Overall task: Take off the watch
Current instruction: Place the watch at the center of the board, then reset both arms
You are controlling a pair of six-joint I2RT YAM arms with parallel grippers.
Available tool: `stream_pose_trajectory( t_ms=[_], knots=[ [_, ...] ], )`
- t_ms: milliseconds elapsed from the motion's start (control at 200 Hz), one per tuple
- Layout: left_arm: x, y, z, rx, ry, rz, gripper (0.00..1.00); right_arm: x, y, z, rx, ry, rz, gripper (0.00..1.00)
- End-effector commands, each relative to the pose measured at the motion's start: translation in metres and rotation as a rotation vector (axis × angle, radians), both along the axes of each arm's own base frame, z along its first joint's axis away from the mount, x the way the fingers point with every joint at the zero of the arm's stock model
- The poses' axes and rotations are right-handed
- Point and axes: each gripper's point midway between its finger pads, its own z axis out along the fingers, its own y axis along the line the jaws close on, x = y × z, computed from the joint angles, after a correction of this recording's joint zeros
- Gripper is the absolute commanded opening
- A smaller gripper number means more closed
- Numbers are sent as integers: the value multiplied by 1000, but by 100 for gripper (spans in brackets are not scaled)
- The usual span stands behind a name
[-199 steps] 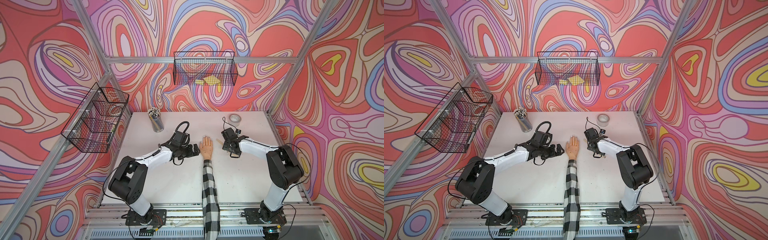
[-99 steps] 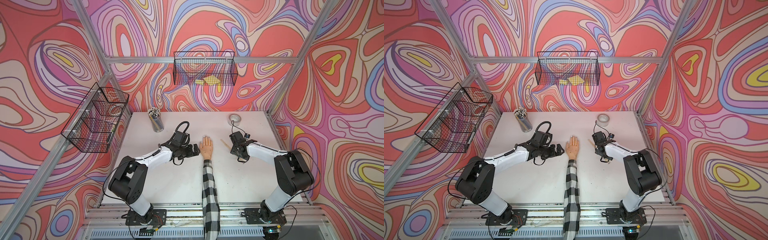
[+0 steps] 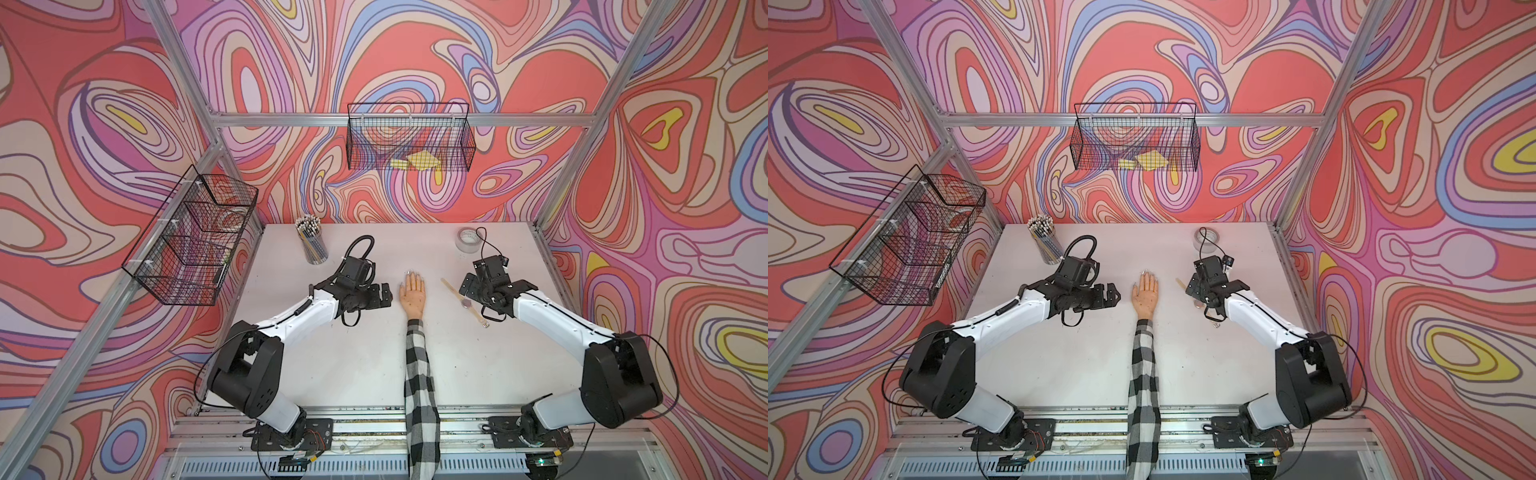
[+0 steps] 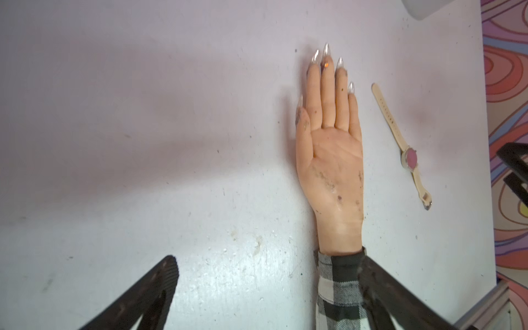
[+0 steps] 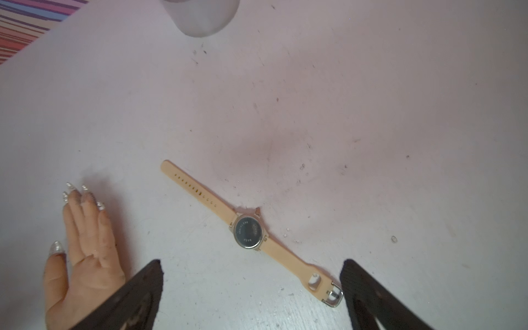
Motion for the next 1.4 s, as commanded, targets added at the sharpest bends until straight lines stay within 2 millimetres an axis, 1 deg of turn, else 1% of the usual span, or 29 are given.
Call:
stream_pose_trajectory(
  t_ms=[0, 70, 100, 155, 265, 300, 351, 461, 541, 611, 701, 736, 751, 776, 836, 901, 951, 1006, 1031, 1062, 1127, 1152, 1207, 1232, 1277, 1297, 1312, 1357, 1397],
  knots=[
    [17, 33, 32, 126, -142, 65, 99, 17, 9, 45, 25, -141, 74, 98],
    [24, 49, 47, 186, -248, 107, 99, 20, 4, 62, 0, -195, 73, 98],
    [31, 54, 58, 200, -326, 133, 99, 21, 1, 70, -16, -223, 70, 98],
    [34, 67, 73, 233, -442, 176, 99, 23, -8, 77, -51, -256, 44, 98],
    [35, 99, 103, 320, -679, 285, 99, 27, -29, 79, -135, -310, -17, 98],
    [35, 109, 109, 349, -726, 314, 99, 29, -36, 80, -155, -335, -36, 98],
    [34, 125, 113, 380, -754, 355, 99, 30, -45, 79, -172, -362, -61, 98],
    [35, 167, 109, 478, -777, 435, 99, 32, -64, 75, -224, -396, -72, 98],
    [36, 186, 102, 555, -811, 447, 99, 31, -77, 67, -279, -398, -78, 98],
    [39, 200, 86, 609, -783, 458, 99, 32, -86, 57, -304, -398, -76, 98],
    [39, 218, 63, 665, -733, 506, 99, 33, -97, 40, -352, -364, -71, 98],
    [40, 220, 57, 674, -730, 506, 99, 33, -101, 32, -373, -351, -65, 98],
    [34, 222, 42, 690, -705, 492, 99, 34, -102, 30, -383, -348, -64, 98],
    [32, 223, 33, 701, -693, 487, 99, 34, -105, 25, -397, -348, -66, 98],
    [28, 227, 15, 719, -636, 490, 99, 34, -114, 15, -422, -347, -72, 98],
    [24, 230, 2, 696, -659, 508, 99, 33, -120, 2, -445, -349, -72, 98],
    [19, 232, 1, 682, -712, 528, 99, 33, -122, -4, -464, -375, -69, 98],
    [19, 232, -4, 655, -718, 515, 99, 31, -119, -5, -466, -455, -62, 98],
    [20, 229, -6, 643, -709, 497, 99, 29, -118, -6, -464, -484, -60, 98],
    [22, 225, -9, 629, -698, 465, 99, 31, -118, -1, -465, -523, -61, 98],
    [27, 220, -11, 611, -708, 422, 100, 34, -106, 3, -469, -583, 15, 98],
    [27, 217, -12, 595, -711, 404, 99, 34, -103, 0, -464, -598, 31, 98],
    [27, 208, -16, 539, -715, 330, 99, 33, -105, -7, -464, -629, 17, 98],
    [27, 205, -19, 522, -719, 306, 99, 34, -103, -3, -473, -665, 29, 98],
    [27, 203, -26, 506, -710, 286, 99, 37, -94, -13, -449, -623, 90, 98],
    [29, 201, -26, 507, -724, 277, 99, 38, -93, -15, -450, -629, 97, 98],
    [31, 201, -27, 511, -721, 273, 99, 38, -94, -21, -453, -624, 97, 98],
    [32, 202, -29, 509, -700, 275, 99, 38, -96, -13, -465, -675, 74, 98],
    [33, 202, -29, 505, -696, 276, 99, 39, -94, -21, -437, -622, 91, 98]
  ],
)
